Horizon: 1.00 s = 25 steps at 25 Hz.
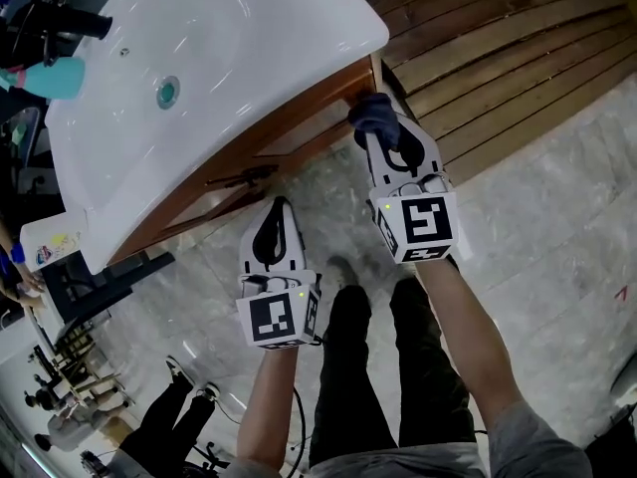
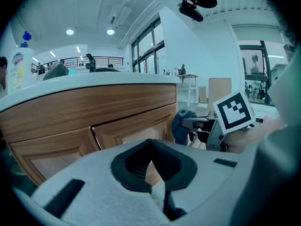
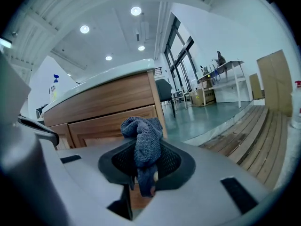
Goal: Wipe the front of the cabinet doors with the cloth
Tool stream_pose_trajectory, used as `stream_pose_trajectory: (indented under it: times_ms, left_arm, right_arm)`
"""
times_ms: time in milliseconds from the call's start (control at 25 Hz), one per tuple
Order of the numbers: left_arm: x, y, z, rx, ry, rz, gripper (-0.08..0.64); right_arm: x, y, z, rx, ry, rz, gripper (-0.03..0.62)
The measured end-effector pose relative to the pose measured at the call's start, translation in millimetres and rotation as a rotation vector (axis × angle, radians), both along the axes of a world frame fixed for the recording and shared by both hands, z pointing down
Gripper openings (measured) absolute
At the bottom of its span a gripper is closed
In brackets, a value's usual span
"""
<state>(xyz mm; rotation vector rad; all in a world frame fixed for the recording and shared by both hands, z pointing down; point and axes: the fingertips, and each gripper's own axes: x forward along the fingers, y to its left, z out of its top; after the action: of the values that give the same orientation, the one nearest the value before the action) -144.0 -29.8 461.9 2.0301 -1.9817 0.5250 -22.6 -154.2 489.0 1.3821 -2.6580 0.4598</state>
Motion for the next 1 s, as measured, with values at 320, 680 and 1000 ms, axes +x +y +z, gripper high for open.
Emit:
stream_pose_trajectory:
  times_ms: [320,680,1000]
  left_arm:
    - [-13,27,7,0.016,-0.004,0.014,0.006]
    - [-40,51,7,0.01,-0.003,0.085,0.006]
    - [-63,57,11,0.015,0.005,0.121,0.006]
  right_arm:
    - [-41,65,2,0.057,-0.015,-0.12,0.081]
    - [-71,103,-1,0.07,0.001,-0.104,0.08]
    - [-118,127,6,0.095,0.031,-0.189,0.08]
